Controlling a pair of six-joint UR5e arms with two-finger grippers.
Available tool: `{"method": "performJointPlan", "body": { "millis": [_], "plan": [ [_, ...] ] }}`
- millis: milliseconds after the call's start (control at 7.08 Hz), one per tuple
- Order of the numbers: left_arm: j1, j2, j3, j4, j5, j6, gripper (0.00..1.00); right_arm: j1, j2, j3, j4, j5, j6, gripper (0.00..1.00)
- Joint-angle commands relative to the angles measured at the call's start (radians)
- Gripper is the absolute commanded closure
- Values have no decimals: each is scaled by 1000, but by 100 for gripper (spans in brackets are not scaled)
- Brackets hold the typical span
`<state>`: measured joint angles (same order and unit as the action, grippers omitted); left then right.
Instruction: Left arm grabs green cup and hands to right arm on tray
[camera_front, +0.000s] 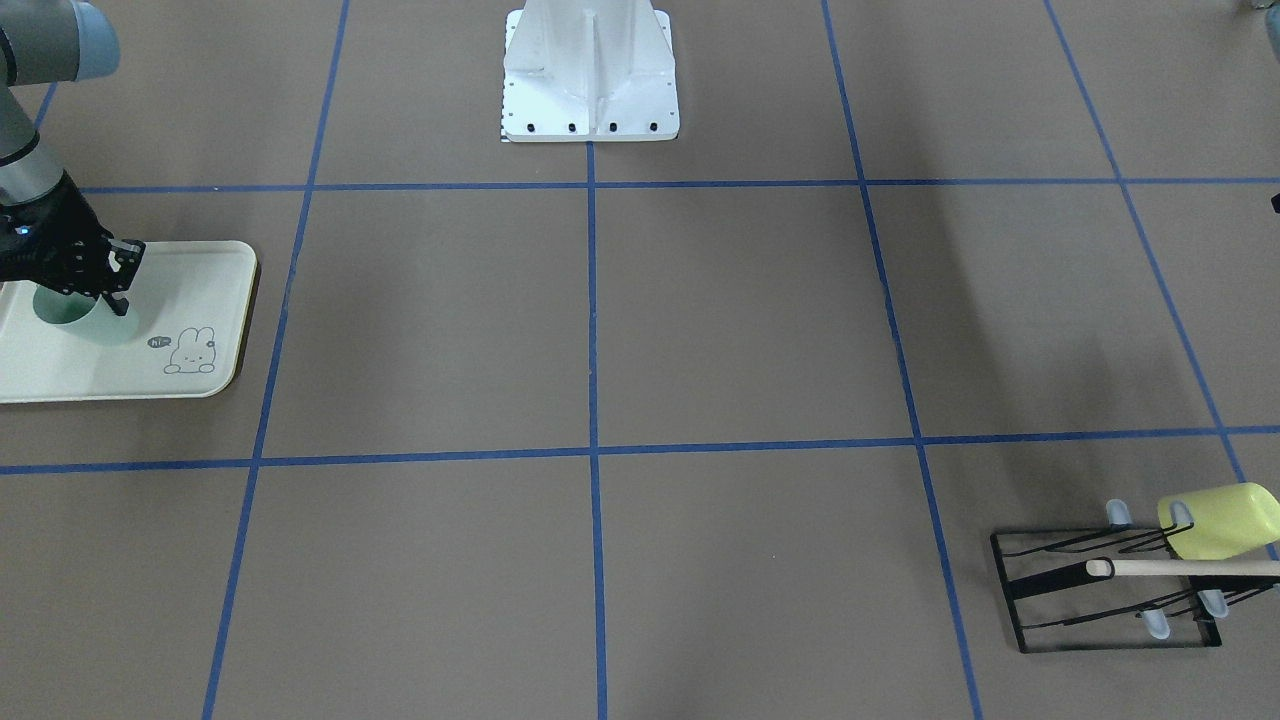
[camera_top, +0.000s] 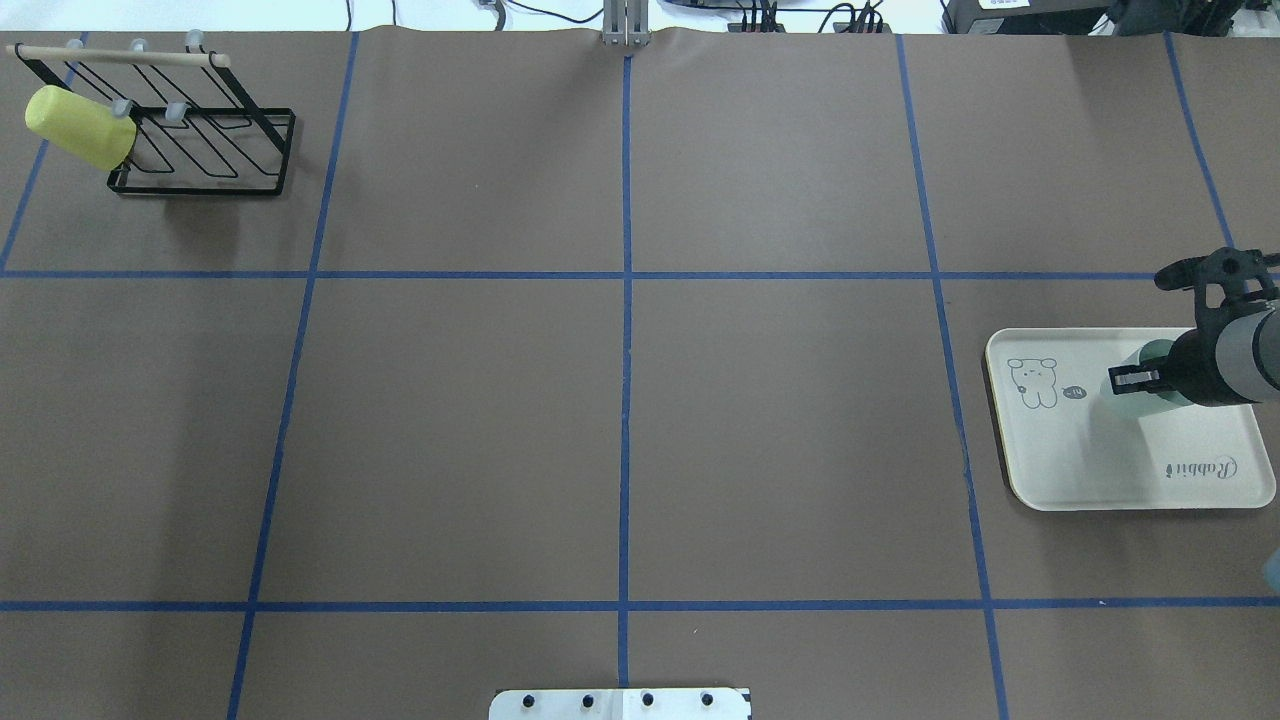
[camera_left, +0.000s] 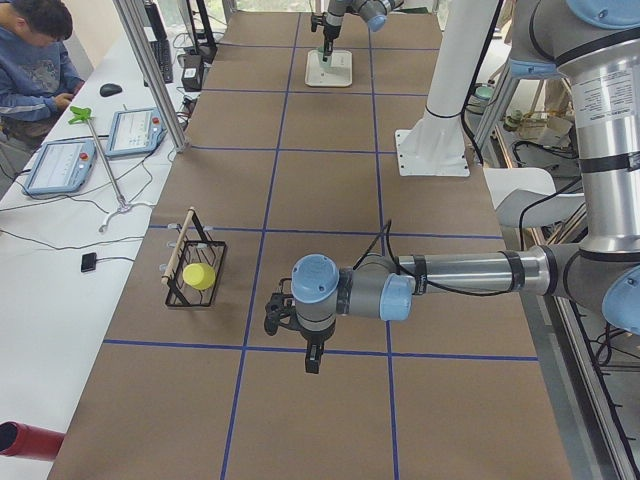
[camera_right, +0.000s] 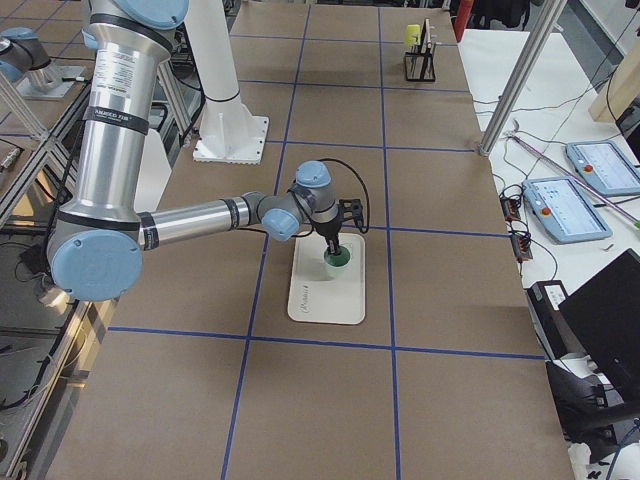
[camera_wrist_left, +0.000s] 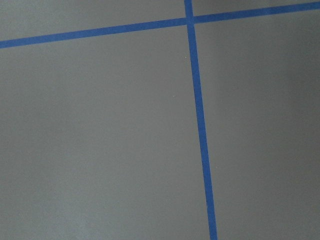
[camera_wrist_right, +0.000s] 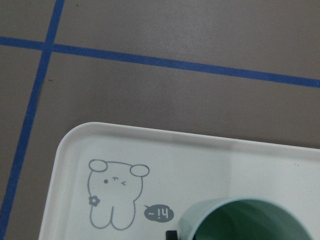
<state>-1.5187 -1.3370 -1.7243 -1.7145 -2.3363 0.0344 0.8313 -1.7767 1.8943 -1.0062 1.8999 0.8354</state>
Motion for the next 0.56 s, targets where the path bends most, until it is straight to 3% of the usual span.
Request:
{"method": "performJointPlan", "body": {
  "millis": [0,424],
  "plan": [
    [0,2,0,-1,0,-1,0,-1,-1,-1,18,-2,-5,0],
    [0,9,0,-2,0,-4,0,56,0,43,1,60,-36,0]
  ]
}}
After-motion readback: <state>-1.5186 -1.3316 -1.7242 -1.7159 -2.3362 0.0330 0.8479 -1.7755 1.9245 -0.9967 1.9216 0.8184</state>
